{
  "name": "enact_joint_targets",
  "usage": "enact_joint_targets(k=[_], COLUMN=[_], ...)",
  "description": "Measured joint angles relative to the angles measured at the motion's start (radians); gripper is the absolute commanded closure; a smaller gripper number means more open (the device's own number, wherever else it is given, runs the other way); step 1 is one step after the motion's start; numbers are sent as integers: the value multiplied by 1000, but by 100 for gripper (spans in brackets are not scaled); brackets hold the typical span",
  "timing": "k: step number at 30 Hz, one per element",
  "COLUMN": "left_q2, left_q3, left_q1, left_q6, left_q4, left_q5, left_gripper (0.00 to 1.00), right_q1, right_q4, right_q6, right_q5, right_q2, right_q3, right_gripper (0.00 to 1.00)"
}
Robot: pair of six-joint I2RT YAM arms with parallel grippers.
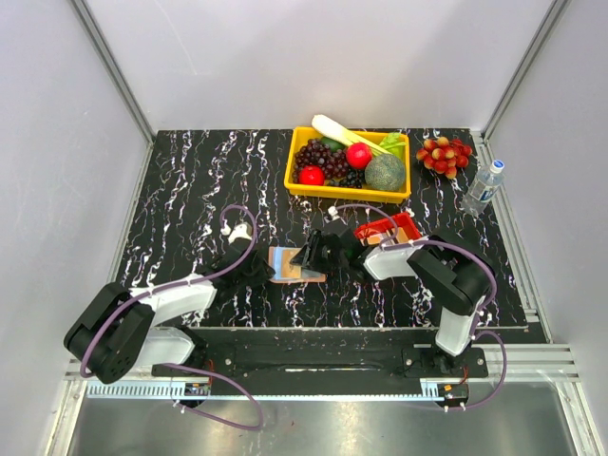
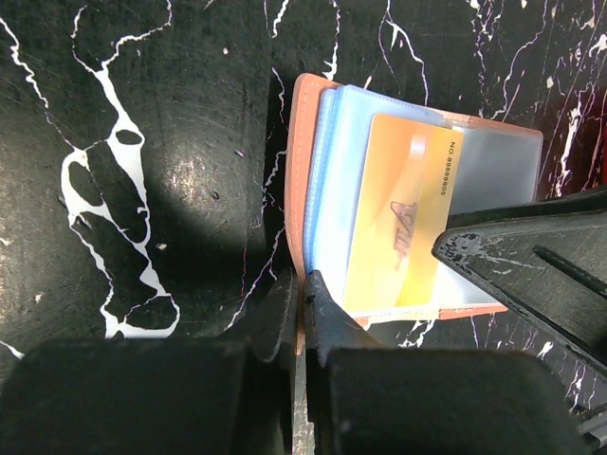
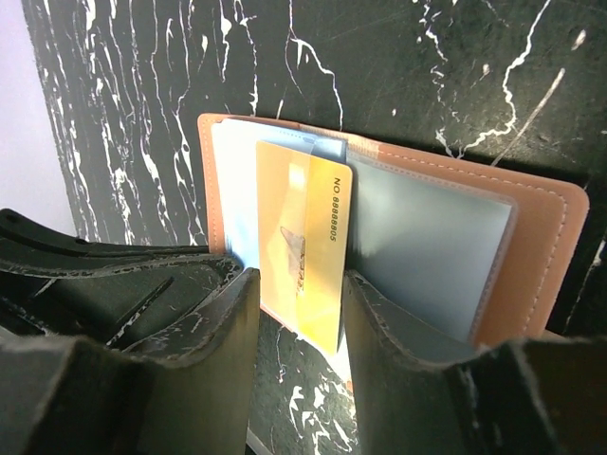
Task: Put the credit cards into the card holder
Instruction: Insert the credit card into the card holder.
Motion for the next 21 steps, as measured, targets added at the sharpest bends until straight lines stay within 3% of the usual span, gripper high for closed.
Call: enact_joint_targets(k=[5,13,15,18,21], left_q2=[-14,-45,-45,-45,-60], left_q3=[-15,-39,-42,-44,-50], left_q1=[0,0,1,2,2], left_q6=[3,7,8,11,13], left_q4=[15,15,19,20,29], left_q5=[5,5,5,6,13], left_gripper=[87,85,81,66,64], right_q1=[11,29,31,32,36], right_q4=[-52,-90,-98,-108,-104], right_q6=[-11,-18,-18,-16,-4], right_q5=[1,9,9,9,12], right_q2=[21,40,44,53,57], right_q3=[50,93,102,115,116], right_gripper=[55,56,57,58,59])
